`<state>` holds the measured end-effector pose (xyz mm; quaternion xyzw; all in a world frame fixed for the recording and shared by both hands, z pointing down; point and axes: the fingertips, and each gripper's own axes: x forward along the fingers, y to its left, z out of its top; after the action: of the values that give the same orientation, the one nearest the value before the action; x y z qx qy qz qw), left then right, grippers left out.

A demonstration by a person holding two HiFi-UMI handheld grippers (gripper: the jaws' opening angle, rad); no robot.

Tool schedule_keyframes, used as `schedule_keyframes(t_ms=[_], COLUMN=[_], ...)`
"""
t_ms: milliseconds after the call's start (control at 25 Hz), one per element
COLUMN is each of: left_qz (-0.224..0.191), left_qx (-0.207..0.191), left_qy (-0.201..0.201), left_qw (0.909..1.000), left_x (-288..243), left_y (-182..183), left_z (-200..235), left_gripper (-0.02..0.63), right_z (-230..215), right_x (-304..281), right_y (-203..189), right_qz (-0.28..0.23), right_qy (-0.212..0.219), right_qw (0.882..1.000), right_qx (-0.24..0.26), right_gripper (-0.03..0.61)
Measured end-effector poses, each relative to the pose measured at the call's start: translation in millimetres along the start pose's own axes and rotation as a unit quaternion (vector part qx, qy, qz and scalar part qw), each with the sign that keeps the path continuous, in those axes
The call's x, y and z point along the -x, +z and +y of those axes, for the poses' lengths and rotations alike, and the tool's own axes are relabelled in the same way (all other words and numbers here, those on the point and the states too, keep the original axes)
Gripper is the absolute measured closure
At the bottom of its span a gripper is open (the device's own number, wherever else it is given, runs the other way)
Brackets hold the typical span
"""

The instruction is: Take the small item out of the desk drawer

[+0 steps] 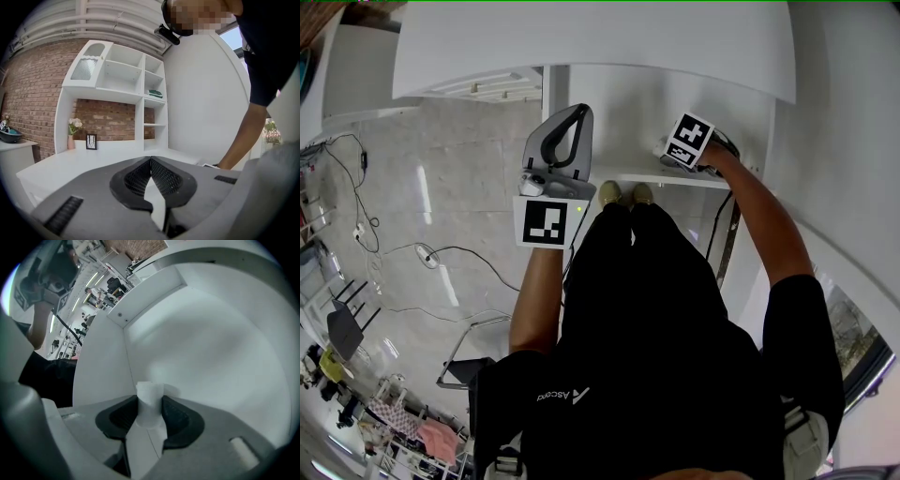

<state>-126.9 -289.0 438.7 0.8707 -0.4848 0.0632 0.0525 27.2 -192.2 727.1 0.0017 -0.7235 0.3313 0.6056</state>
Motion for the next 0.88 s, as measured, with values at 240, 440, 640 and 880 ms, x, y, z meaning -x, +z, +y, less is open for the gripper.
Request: schedule_keyframes(t_ms=[240,440,640,880], left_qz=[-0.004,-0.009,-0.021,-0.038], left_qx=[-0.005,-0.008,-0.014,-0.016], left_qy=[-0.015,-0.032,-0.057,-0.082], left_qw=[0.9999,0.9994,0.998,0.9958], left_x=[-1.3,-0.5,-2.7,3.4], left_y=[1.4,9.2,26.9,52.0], left_z=[-11.2,-28.3,-53.6,-86.9], left_gripper=[0.615,0.615,0.615,0.615], right_z=[-1.5,12.7,36.9,78.8], right_x=[26.8,75.2,141.7,224.7], right_y=[8.4,23.2,29.4,28.2], right_qz=[-0.06,-0.164,-0.28,-0.405], right_qy=[-0.029,-0.075,-0.135,-0.197], right_qw=[0.998,0.983,0.95,0.893], right_qx=[0.005,0.02,0.019,0.025], right_gripper=[0.417,0.417,0.417,0.417])
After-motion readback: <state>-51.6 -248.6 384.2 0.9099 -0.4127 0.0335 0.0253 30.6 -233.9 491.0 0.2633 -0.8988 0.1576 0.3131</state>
